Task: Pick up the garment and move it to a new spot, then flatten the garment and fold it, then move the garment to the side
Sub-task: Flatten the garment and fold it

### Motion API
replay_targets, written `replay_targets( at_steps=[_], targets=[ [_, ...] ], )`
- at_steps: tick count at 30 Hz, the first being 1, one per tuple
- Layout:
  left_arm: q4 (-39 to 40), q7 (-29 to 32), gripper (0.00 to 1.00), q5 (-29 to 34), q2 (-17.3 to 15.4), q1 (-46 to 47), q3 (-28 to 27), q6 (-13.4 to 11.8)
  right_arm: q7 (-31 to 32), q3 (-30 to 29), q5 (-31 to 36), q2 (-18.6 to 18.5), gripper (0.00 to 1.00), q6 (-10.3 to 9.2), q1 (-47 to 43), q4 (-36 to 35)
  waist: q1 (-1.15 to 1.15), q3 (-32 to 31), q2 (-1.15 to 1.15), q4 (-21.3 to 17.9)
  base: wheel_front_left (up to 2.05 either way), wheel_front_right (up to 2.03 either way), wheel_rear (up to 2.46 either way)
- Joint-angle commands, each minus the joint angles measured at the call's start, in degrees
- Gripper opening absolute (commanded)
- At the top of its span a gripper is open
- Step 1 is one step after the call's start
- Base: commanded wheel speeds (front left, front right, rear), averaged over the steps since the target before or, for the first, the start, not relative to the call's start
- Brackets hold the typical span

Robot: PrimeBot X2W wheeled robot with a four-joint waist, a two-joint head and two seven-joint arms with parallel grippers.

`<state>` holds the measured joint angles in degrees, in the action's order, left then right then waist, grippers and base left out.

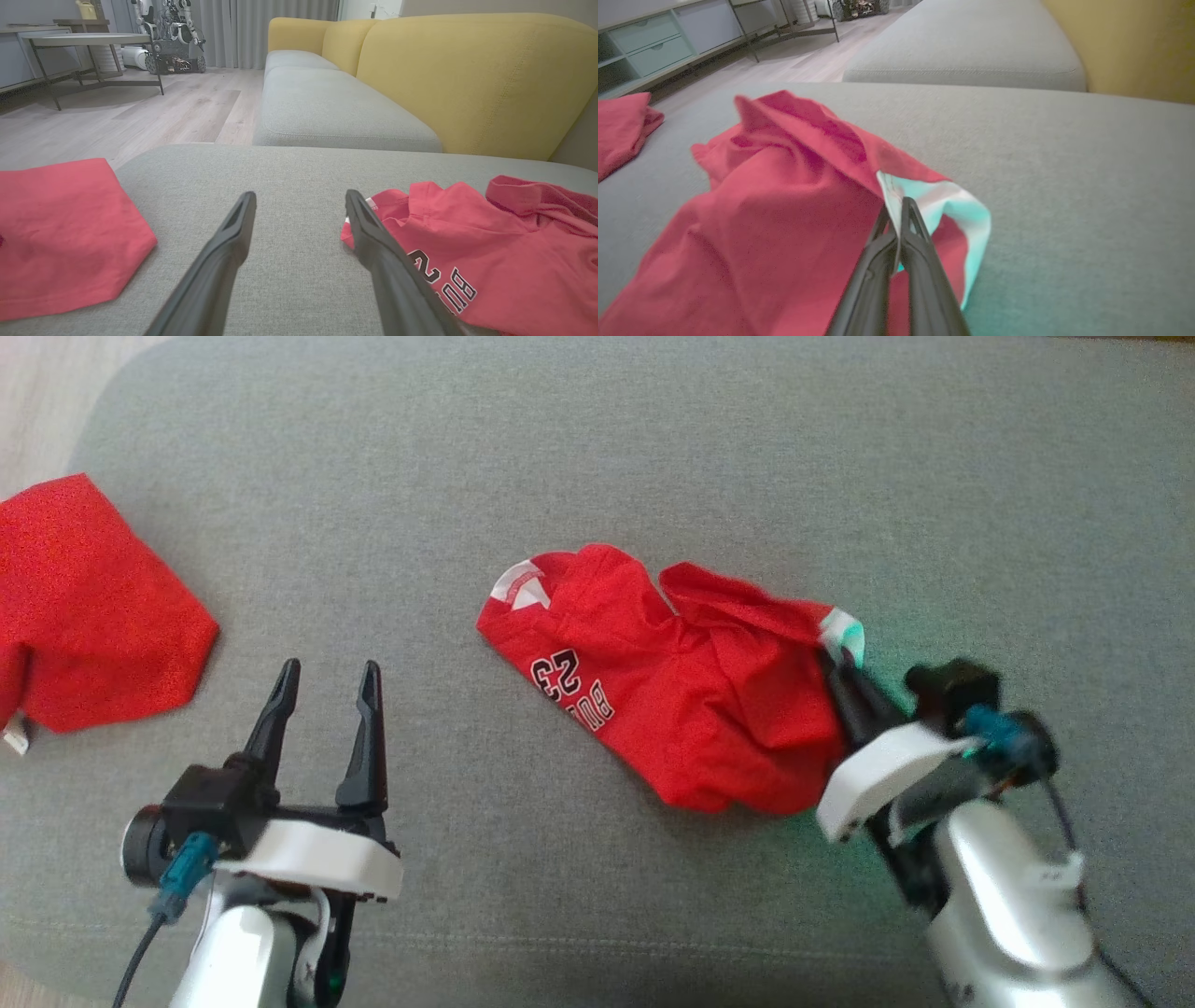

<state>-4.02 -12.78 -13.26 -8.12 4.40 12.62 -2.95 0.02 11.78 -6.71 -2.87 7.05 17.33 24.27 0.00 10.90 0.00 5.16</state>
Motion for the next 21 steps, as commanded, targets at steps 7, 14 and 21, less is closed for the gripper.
replay_targets(
  at_steps=[7,14,21],
  targets=[
    [1.1,-1.0,1.0,-0.1,0.0,3.8,-1.3,0.4,0.8,-7.7,1.9,-3.2,0.0,0.44,9.6,0.0,0.0,1.1,0.0,-0.5,0.0,0.0,0.0],
    [0.4,-1.4,1.0,0.0,0.2,5.2,-0.2,1.1,3.5,-16.5,4.0,-6.5,0.0,0.44,16.2,8.7,0.0,2.9,0.0,0.2,0.0,0.0,0.0],
    [-0.3,-1.7,1.0,0.0,0.3,5.3,0.1,1.0,0.2,-20.8,5.6,-5.8,1.0,0.44,19.2,15.4,0.0,3.1,0.0,-0.1,0.0,0.0,0.0]
  ],
)
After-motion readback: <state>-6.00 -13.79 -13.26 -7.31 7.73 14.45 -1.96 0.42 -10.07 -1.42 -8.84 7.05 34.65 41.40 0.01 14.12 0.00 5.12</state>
